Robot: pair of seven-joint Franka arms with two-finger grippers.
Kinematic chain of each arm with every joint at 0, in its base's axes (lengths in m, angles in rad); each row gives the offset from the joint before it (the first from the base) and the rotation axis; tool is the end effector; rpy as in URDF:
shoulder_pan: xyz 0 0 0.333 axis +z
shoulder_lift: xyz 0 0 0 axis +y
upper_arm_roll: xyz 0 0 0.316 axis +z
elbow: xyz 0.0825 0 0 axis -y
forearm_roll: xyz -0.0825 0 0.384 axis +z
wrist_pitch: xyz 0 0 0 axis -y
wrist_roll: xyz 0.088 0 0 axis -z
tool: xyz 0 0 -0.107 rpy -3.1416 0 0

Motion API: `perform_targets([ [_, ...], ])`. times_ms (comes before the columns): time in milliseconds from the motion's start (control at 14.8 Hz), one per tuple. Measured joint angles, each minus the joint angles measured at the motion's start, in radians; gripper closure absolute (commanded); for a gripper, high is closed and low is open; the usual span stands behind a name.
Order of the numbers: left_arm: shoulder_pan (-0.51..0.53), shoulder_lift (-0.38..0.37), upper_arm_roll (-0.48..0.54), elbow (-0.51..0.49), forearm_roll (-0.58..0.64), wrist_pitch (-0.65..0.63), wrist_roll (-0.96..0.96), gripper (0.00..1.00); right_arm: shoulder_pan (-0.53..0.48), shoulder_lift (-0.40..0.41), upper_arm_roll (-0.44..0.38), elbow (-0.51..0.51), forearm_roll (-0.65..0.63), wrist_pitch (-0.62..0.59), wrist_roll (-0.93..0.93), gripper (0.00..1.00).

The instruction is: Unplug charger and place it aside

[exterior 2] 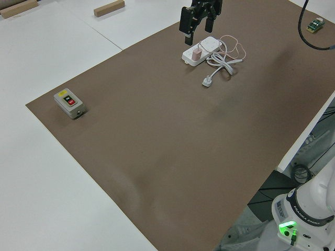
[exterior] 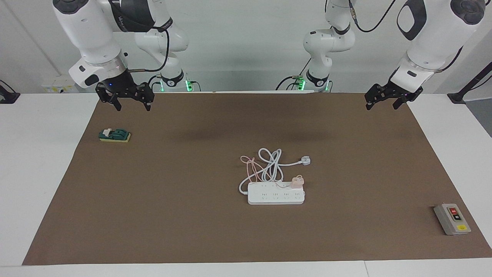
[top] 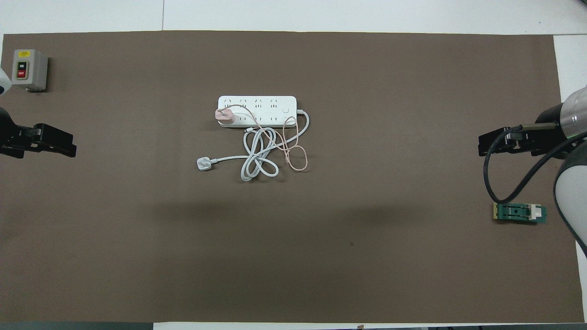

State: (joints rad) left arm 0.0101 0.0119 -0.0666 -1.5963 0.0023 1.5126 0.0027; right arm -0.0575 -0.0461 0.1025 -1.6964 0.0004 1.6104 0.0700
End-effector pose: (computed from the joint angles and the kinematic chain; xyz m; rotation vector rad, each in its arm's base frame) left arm 0.5496 -0.0306 0.6012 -3.1326 0.0928 0.1498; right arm 0.5403 0.0255 0.5936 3.1341 -0.0395 -0.0624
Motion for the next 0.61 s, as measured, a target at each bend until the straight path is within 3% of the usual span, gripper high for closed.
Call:
perform_targets([
  [608,0.001,0.001,0.003,-0.014,0.000,0.013,0.000,0.00,0.000,0.000,0.000,0.000,0.000,0.000,0.000,0.00],
])
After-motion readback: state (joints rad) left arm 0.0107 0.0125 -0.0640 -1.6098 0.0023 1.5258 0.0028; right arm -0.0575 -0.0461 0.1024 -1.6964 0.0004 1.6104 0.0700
